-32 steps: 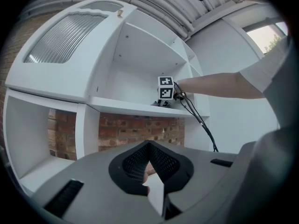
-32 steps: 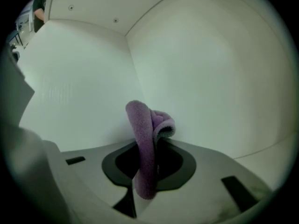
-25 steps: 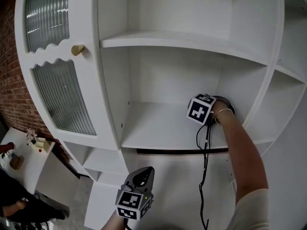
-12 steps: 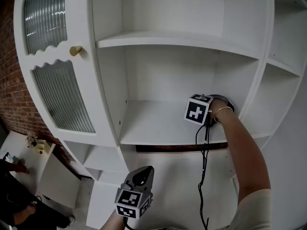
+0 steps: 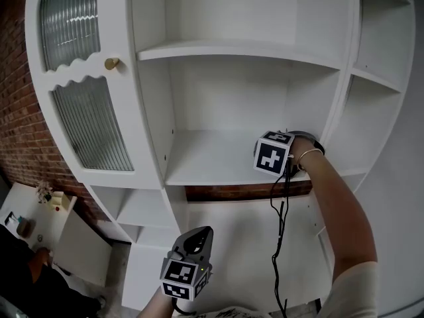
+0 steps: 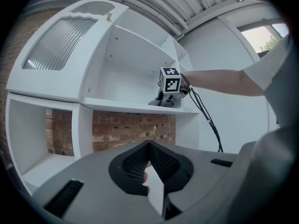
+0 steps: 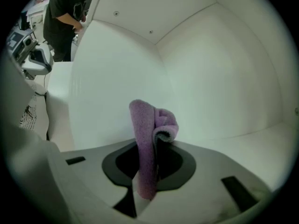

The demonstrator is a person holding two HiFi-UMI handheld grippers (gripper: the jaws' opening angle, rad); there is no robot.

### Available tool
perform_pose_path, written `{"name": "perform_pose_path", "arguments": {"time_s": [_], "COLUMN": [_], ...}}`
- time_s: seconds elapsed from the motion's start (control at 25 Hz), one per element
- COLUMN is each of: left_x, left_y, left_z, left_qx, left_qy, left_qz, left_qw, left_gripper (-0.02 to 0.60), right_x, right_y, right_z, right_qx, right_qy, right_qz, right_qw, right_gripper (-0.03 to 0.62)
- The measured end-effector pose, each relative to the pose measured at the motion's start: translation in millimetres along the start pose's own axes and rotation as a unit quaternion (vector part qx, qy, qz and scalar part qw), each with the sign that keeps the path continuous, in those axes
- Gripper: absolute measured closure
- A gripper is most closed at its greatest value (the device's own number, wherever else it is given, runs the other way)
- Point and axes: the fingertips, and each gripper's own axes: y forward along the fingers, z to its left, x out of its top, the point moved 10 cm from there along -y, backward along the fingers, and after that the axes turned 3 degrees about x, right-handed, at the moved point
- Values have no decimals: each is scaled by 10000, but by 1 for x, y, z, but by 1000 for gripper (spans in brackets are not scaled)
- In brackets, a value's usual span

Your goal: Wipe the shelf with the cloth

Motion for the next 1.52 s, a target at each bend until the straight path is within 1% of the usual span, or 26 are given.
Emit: {"name": "perform_pose_path", "arguments": {"time_s": [0.24,0.52,0.76,0.88,0.96,1.0,1.08,1.16,1.24,1.28,1.36,1.52], "left_x": [1,2,3,5,6,7,10,12,14,15,15,13], "left_y": [-16,-34,-48,-53,-55,-56,-57,-56,-56,-57,-58,-61], "left_z": [-14,-28,-38,-38,-37,-36,-32,-28,-25,-23,-21,-17], "left_qx": [-139,-309,-374,-362,-318,-292,-241,-211,-242,-263,-225,-26], "left_qy": [84,70,71,107,135,145,140,80,-48,-116,-154,36], "left_qz": [-52,-80,-112,-157,-219,-256,-321,-375,-420,-444,-524,-633], "left_qw": [9999,9995,9992,9992,9992,9991,9991,9990,9988,9986,9983,9980], "left_gripper": [568,568,568,568,568,568,568,568,568,569,568,568], "right_x": [-13,-27,-37,-44,-48,-50,-52,-53,-52,-52,-54,-59], "right_y": [-25,-50,-69,-81,-89,-92,-96,-95,-86,-80,-67,-48], "right_z": [28,60,81,91,102,108,122,136,152,162,183,229], "right_qx": [85,-14,-88,-132,-86,-47,-29,-149,-299,-344,-393,-423], "right_qy": [-50,-56,-22,167,465,657,1043,1391,1749,1964,2483,3496], "right_qz": [-128,-253,-443,-678,-970,-1195,-1719,-2162,-2532,-2728,-3162,-4015], "right_qw": [9999,9997,9990,9975,9942,9906,9796,9663,9510,9412,9148,8454], "right_gripper": [523,523,522,521,517,517,517,517,517,517,517,517]}}
